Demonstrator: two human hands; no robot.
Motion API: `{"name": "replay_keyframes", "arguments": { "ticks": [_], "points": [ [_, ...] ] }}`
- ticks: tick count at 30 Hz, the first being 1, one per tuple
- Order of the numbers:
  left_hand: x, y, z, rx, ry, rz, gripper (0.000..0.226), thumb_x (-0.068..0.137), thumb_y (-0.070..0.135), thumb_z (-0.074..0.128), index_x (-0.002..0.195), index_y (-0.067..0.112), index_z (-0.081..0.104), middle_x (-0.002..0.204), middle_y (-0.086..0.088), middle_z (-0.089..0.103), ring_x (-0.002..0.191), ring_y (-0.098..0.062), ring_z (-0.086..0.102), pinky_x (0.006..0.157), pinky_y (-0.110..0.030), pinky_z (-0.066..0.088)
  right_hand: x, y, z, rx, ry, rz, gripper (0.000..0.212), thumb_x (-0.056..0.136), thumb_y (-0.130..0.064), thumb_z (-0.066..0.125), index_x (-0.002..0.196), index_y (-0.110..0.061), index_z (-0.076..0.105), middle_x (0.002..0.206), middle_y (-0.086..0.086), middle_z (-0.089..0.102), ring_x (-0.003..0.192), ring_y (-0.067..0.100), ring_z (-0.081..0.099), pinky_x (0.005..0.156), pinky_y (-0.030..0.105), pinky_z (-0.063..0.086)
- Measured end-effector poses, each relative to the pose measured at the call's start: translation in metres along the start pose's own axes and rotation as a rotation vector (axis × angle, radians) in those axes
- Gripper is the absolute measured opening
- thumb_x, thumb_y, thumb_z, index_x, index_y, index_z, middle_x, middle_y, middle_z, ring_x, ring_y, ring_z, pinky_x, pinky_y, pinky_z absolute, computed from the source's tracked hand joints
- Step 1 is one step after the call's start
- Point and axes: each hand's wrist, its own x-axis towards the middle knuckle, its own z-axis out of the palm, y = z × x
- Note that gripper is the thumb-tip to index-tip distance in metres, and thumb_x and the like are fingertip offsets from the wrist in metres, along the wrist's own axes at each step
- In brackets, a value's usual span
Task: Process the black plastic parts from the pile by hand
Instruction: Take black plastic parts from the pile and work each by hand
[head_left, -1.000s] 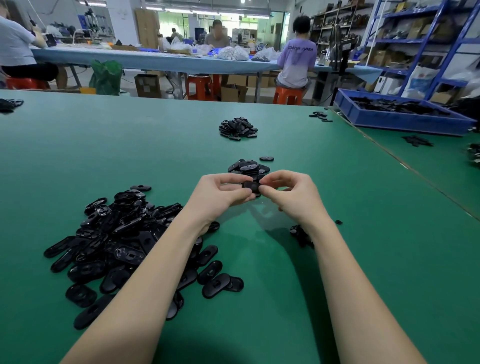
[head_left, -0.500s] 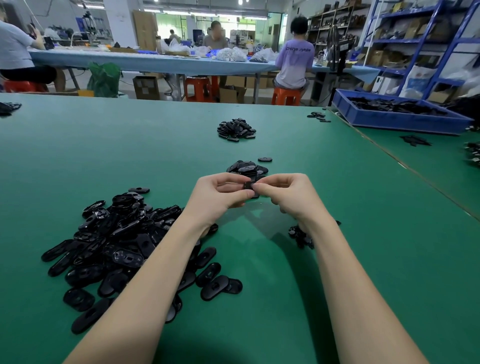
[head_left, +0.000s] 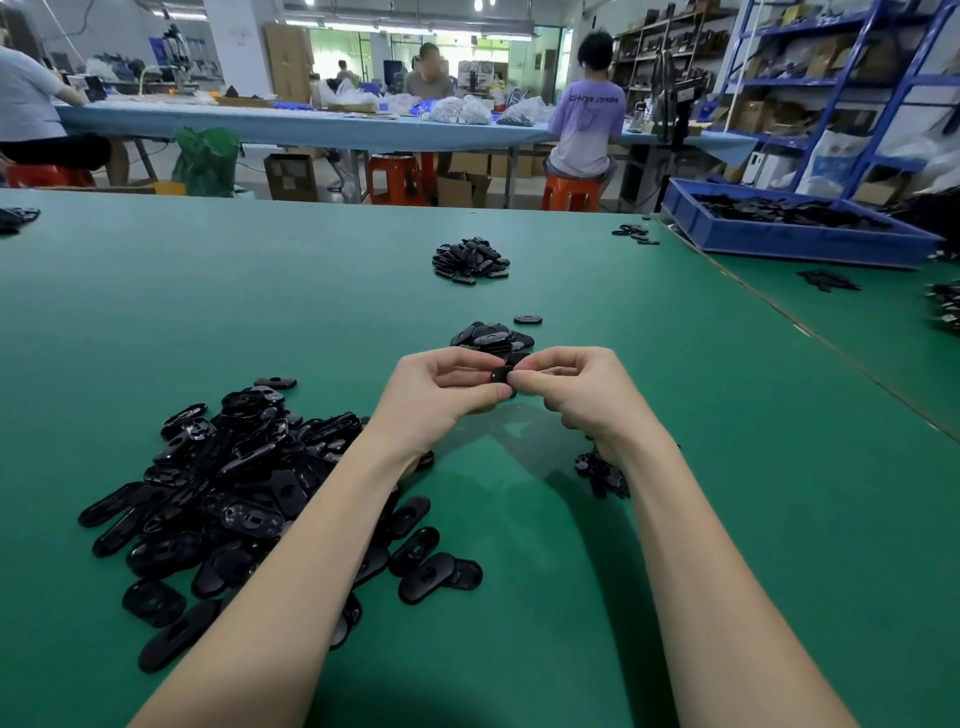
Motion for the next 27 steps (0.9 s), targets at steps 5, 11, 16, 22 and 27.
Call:
{"name": "replay_keyframes", "arguments": {
  "ticks": [5,11,16,22,27],
  "points": [
    [0.0,0.001,0.001,-0.027,-0.014,-0.012,0.027,0.075,0.003,0.085,0.097,0.016,0.078,0.089,-0.004,0.079,0.083,-0.01,0.075,0.072,-0.013,0.053,-0.002,0.0,-0.006,-0.017,-0.023,0.058,0.007,0.08,-0.028,0.082,0.076,-0.024,0.078,0.057,-0.013,0.059,0.044,0.001,0.04,0.04,0.013,0.031],
    [-0.001,0.002,0.001,-0.039,-0.043,-0.018,0.028,0.077,0.002,0.083,0.102,0.014,0.077,0.095,-0.007,0.079,0.09,-0.014,0.075,0.076,-0.015,0.054,-0.004,-0.002,-0.01,0.045,-0.002,0.061,0.003,0.083,-0.022,0.081,0.083,-0.02,0.079,0.057,-0.011,0.055,0.052,0.007,0.038,0.04,0.014,0.027],
    [-0.001,0.003,0.001,-0.035,-0.05,-0.018,0.028,0.078,0.002,0.083,0.102,0.015,0.077,0.093,-0.003,0.079,0.089,-0.009,0.075,0.075,-0.011,0.052,-0.004,-0.002,-0.011,0.031,-0.002,0.044,0.005,0.083,-0.021,0.082,0.086,-0.018,0.079,0.052,-0.016,0.058,0.042,-0.001,0.042,0.04,0.011,0.029],
    [-0.001,0.002,-0.001,-0.057,-0.08,-0.028,0.031,0.078,0.005,0.083,0.107,0.014,0.077,0.1,-0.007,0.078,0.101,-0.017,0.074,0.092,-0.021,0.055,-0.002,0.0,-0.013,0.011,-0.031,-0.021,0.005,0.085,-0.019,0.081,0.088,-0.016,0.08,0.056,-0.02,0.065,0.049,-0.013,0.054,0.044,0.003,0.033],
    [-0.001,0.002,-0.002,-0.051,-0.088,-0.034,0.031,0.078,0.007,0.083,0.107,0.016,0.078,0.101,-0.006,0.078,0.102,-0.018,0.073,0.097,-0.026,0.053,-0.001,0.0,-0.014,0.015,-0.037,-0.028,0.005,0.085,-0.019,0.081,0.089,-0.015,0.08,0.054,-0.02,0.064,0.049,-0.013,0.054,0.044,0.002,0.033]
  ]
}}
